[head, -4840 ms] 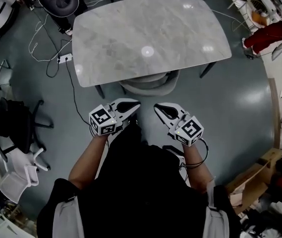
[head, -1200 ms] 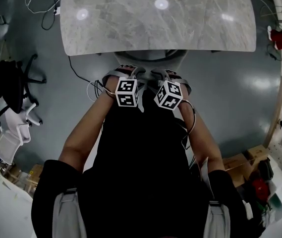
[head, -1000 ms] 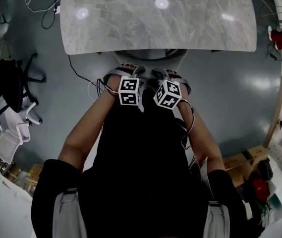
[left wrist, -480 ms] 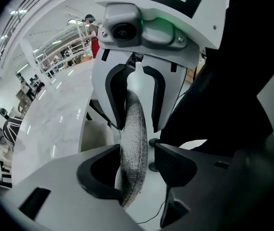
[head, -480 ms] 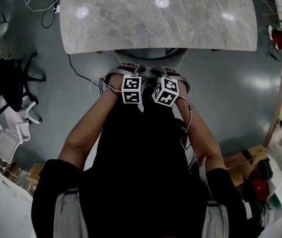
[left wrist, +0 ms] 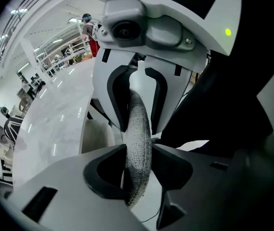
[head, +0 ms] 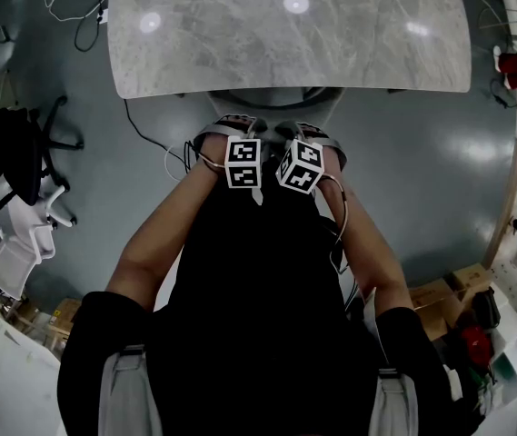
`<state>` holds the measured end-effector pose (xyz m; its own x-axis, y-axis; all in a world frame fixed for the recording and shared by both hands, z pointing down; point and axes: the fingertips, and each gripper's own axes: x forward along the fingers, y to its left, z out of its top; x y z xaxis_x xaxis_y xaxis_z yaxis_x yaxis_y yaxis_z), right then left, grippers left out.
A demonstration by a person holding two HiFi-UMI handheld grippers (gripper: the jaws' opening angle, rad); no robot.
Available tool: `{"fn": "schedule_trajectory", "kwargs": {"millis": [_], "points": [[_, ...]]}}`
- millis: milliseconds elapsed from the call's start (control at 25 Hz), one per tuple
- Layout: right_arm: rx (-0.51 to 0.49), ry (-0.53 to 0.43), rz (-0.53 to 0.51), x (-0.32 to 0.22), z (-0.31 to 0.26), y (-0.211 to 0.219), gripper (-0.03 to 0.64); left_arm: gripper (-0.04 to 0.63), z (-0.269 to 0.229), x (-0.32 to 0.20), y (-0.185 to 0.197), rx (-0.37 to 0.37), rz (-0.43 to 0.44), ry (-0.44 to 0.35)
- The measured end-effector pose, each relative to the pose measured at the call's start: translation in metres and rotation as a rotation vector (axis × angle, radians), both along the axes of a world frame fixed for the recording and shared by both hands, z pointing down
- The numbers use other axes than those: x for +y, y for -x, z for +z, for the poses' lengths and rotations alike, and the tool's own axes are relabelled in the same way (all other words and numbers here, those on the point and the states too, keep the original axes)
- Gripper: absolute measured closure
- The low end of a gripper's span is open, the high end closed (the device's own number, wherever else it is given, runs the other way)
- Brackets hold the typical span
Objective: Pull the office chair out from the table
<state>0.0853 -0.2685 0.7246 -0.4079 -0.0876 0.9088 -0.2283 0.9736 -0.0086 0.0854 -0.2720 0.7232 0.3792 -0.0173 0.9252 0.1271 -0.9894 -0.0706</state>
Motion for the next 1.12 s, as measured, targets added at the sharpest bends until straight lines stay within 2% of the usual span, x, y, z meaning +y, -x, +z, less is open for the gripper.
{"fn": "schedule_trajectory", "kwargs": {"millis": [160, 440, 1120], "points": [[0.0, -0.014, 0.01, -0.0025, -0.0001, -0.0005, 0.454, 0.447, -0.0006, -0.0009, -0.0002, 0.002, -0.004, 0.002], [0.003, -0.012, 0.01, -0.0029, 0.0013, -0.0011, 0.473, 0.473, 0.0006, -0.0025, -0.0004, 0.004, -0.038, 0.005], [0.018, 0.039, 0.011, 0.0001, 0.0015, -0.0016, 0.502, 0.503, 0.0012, 0.0005, -0.0002, -0.015, -0.042, 0.029]]}}
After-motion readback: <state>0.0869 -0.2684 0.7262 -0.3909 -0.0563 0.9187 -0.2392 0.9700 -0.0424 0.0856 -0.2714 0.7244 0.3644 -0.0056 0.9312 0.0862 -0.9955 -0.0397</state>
